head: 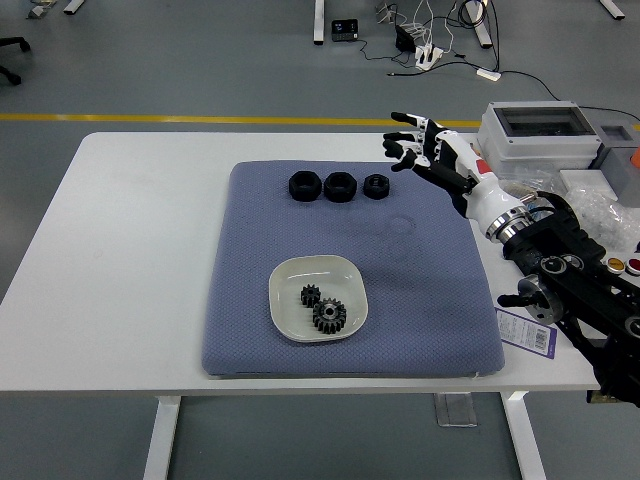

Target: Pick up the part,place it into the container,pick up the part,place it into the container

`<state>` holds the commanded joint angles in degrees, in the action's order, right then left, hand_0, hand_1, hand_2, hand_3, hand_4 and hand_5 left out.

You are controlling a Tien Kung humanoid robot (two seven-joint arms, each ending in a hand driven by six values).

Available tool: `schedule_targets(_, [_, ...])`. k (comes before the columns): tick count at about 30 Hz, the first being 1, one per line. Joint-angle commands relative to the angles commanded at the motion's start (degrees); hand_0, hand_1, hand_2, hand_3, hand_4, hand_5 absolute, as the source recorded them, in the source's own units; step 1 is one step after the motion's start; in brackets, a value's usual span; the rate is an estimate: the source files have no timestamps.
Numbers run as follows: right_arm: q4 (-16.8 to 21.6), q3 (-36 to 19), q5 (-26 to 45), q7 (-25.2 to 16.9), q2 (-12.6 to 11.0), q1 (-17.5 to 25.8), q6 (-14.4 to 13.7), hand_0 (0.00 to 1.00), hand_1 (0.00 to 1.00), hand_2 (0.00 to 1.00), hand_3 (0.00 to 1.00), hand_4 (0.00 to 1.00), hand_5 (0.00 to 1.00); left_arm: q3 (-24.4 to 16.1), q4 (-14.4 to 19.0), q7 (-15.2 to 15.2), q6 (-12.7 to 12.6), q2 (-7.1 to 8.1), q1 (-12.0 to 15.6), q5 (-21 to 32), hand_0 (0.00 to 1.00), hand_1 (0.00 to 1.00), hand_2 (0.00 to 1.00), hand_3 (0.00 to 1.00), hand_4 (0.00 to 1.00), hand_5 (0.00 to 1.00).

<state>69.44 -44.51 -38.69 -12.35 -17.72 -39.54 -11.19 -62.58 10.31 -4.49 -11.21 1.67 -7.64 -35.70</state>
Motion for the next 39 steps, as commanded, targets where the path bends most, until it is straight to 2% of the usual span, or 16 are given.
schedule_targets(4, [3.51,-4.43,9.68,-1.92,-1.2,4.21,0.63,0.689,0.724,0.794,0.872,0.998,0.65,0.58,0.0,0.05,0.14,-0.07,0.43,0.32,0.711,0.629,0.644,0.567,0.619,0.698])
schedule_targets(5, [3.91,-5.24,11.92,-1.95,-1.18,4.9,0.8,0.838,0.823,0.895,0.934,0.998,0.722,0.64,0.0,0.05,0.16,-0.11,0.54,0.37,0.711,0.632,0.643,0.567,0.618,0.698])
schedule_targets(8, [5.68,-8.58,18.05,-0.21,-0.82,8.19,2.53,0.838,0.823,0.895,0.934,0.998,0.722,0.65,0.0,-0.04,0.32,-0.28,0.96,-0.06,0.711,0.632,0.643,0.567,0.618,0.698])
schedule_targets(10, [6.26,-9.71,17.34,0.45,-0.67,9.63,3.52,0.838,0.823,0.895,0.934,0.998,0.722,0.6,0.0,-0.11,0.4,-0.3,1.09,-0.31,0.711,0.632,0.643,0.567,0.618,0.698])
schedule_targets(11, [6.66,-10.73,16.07,1.09,-0.51,10.82,4.48,0.993,0.916,0.981,0.998,0.998,0.855,0.51,0.0,-0.14,0.46,-0.3,1.17,-0.53,0.711,0.631,0.642,0.567,0.619,0.699])
schedule_targets(16, [7.85,-15.63,12.31,1.52,0.59,16.03,7.43,0.993,0.916,0.981,0.998,0.998,0.855,0.22,0.0,-0.12,0.6,-0.31,1.29,-0.99,0.711,0.631,0.642,0.567,0.619,0.699])
schedule_targets(17, [7.91,-16.48,11.9,1.55,0.91,16.76,7.86,0.974,0.896,0.916,0.931,0.998,0.998,0.18,0.0,-0.1,0.59,-0.32,1.3,-0.99,0.711,0.632,0.642,0.567,0.619,0.699])
schedule_targets(22, [7.75,-21.58,4.1,3.07,2.9,19.75,9.67,0.974,0.896,0.916,0.931,0.998,0.998,0.37,0.0,-0.02,0.61,-0.31,1.06,-0.83,0.711,0.632,0.642,0.567,0.619,0.699])
schedule_targets(23, [7.75,-21.95,3.22,3.23,3.0,19.9,9.79,0.966,0.878,0.893,0.899,0.998,0.998,0.36,0.0,-0.02,0.61,-0.31,1.03,-0.86,0.711,0.626,0.639,0.567,0.619,0.699])
schedule_targets(27, [8.55,-26.04,-6.03,6.39,3.59,21.43,10.47,0.966,0.878,0.893,0.899,0.998,0.998,-0.09,0.0,-0.09,0.53,-0.25,1.05,-1.31,0.711,0.626,0.639,0.567,0.619,0.699])
schedule_targets(31, [9.45,-26.8,-15.56,8.38,3.61,22.71,11.44,0.978,0.877,0.891,0.892,0.998,0.998,-0.83,0.0,-0.19,0.41,-0.34,1.46,-1.97,0.71,0.627,0.641,0.567,0.618,0.698])
schedule_targets(34, [9.59,-26.69,-17.57,8.94,3.96,23.42,11.66,0.978,0.877,0.891,0.892,0.998,0.998,-1.58,0.0,-0.31,0.36,-0.44,1.75,-2.83,0.71,0.627,0.641,0.567,0.618,0.698])
schedule_targets(39, [9.99,-26.79,-21.16,9.96,4.59,24.27,10.52,0.981,0.878,0.893,0.896,0.998,0.998,-2.28,0.0,-0.46,0.35,-0.56,1.87,-3.61,0.711,0.627,0.64,0.566,0.619,0.698])
